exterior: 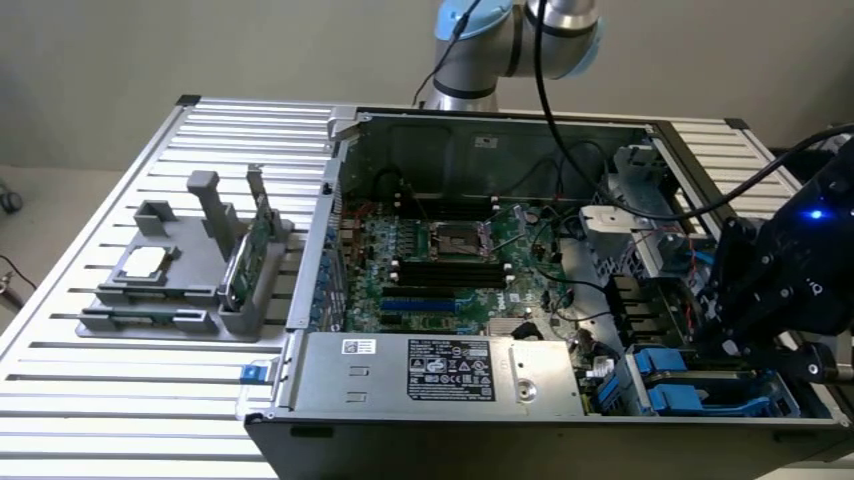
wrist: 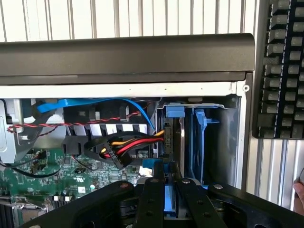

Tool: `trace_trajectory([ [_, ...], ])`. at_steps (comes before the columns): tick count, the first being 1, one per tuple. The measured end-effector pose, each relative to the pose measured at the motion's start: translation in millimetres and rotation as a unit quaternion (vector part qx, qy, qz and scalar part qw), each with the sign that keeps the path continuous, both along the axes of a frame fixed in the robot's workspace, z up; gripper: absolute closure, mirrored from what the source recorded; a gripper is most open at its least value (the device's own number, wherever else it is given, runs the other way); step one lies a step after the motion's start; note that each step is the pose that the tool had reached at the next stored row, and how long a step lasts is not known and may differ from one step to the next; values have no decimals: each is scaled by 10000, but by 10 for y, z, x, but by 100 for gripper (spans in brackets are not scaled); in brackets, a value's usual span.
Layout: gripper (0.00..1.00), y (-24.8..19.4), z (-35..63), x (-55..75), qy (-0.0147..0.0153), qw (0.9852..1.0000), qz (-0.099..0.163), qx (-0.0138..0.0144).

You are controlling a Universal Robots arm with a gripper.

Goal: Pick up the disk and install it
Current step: 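Insert the second disk wire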

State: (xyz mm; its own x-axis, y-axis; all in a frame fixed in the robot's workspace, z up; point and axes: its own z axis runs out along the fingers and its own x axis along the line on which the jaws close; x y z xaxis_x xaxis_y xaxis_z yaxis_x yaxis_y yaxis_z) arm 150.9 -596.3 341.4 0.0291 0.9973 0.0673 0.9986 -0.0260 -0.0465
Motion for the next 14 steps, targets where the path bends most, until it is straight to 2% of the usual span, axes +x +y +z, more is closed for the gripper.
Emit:
trace_trajectory([
  [12, 84, -58, -60, 15, 1, 9999, 10, 134],
  [14, 84, -61, -72, 15, 1, 9999, 11, 148],
])
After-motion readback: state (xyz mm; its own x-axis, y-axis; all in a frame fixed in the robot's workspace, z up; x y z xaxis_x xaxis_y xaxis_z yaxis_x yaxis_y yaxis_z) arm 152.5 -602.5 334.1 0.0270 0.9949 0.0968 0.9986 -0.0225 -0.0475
